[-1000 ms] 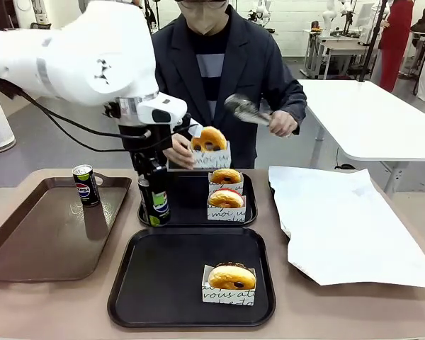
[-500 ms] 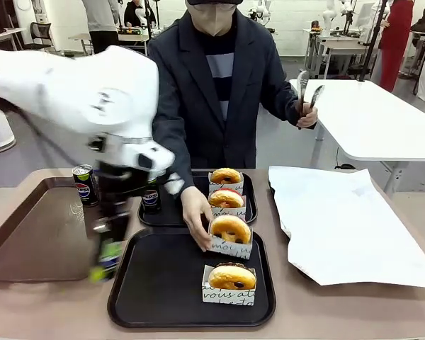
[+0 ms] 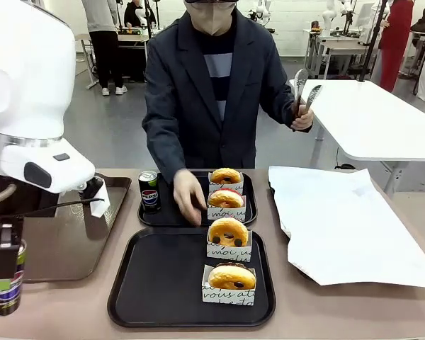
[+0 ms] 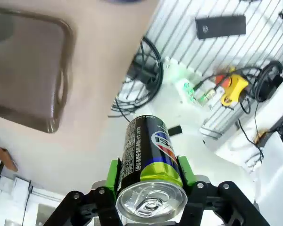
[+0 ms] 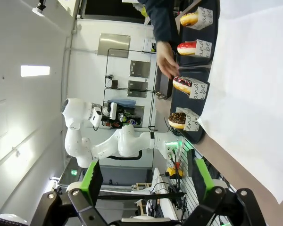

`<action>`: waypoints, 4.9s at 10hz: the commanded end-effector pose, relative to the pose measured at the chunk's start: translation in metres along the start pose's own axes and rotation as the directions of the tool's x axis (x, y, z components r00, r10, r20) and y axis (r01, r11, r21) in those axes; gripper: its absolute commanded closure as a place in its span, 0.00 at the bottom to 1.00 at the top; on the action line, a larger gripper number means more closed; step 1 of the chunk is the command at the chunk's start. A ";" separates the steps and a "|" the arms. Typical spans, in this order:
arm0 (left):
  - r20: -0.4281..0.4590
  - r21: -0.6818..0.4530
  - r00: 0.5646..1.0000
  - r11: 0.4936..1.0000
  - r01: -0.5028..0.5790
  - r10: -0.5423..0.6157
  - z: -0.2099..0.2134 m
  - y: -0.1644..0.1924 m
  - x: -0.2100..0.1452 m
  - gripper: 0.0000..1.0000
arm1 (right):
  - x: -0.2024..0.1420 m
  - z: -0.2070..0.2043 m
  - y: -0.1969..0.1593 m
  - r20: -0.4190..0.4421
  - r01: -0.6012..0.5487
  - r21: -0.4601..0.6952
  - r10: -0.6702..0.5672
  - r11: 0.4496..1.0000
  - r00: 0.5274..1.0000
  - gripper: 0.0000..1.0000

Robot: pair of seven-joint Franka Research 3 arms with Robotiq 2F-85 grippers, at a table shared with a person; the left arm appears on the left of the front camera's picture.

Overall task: Set up donuts and drinks on trays.
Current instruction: Pick up one Pepsi coke from the Handle tray and place it on the Flat Tray without a Pepsi coke.

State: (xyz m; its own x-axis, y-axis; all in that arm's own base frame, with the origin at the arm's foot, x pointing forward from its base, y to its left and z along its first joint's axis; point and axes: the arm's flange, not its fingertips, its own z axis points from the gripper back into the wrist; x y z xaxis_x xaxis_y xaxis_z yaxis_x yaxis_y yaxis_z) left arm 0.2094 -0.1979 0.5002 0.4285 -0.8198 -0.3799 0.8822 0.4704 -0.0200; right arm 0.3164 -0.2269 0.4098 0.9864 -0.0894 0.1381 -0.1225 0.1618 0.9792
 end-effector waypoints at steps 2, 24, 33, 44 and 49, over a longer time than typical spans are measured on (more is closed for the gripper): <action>0.077 0.016 0.997 1.000 0.014 -0.015 0.004 0.014 0.001 0.41 | 0.000 0.000 0.001 0.003 -0.009 0.006 0.009 1.000 1.000 0.00; 0.357 0.016 0.930 0.996 0.086 -0.086 -0.030 0.113 0.215 0.41 | 0.000 0.000 0.001 0.003 -0.009 0.006 0.009 1.000 1.000 0.00; 0.422 0.037 0.906 0.999 0.013 -0.028 0.016 0.077 0.138 0.00 | 0.000 0.000 0.001 0.003 -0.009 0.006 0.009 1.000 1.000 0.00; 0.368 0.021 0.929 0.999 0.034 -0.040 0.004 0.055 0.112 0.00 | 0.000 0.000 0.001 0.003 -0.009 0.006 0.009 1.000 1.000 0.00; 0.620 -0.187 0.732 0.959 -0.211 0.282 0.017 0.140 0.019 0.00 | 0.000 0.000 0.001 0.003 -0.009 0.006 0.009 1.000 1.000 0.00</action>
State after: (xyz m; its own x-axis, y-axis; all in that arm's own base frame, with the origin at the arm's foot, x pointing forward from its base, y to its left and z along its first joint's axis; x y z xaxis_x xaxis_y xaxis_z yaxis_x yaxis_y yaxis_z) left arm 0.3463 -0.1873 0.5044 0.6235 -0.7622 0.1741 0.7800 0.6216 -0.0721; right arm 0.3164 -0.2270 0.4099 0.9863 -0.0897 0.1382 -0.1225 0.1619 0.9792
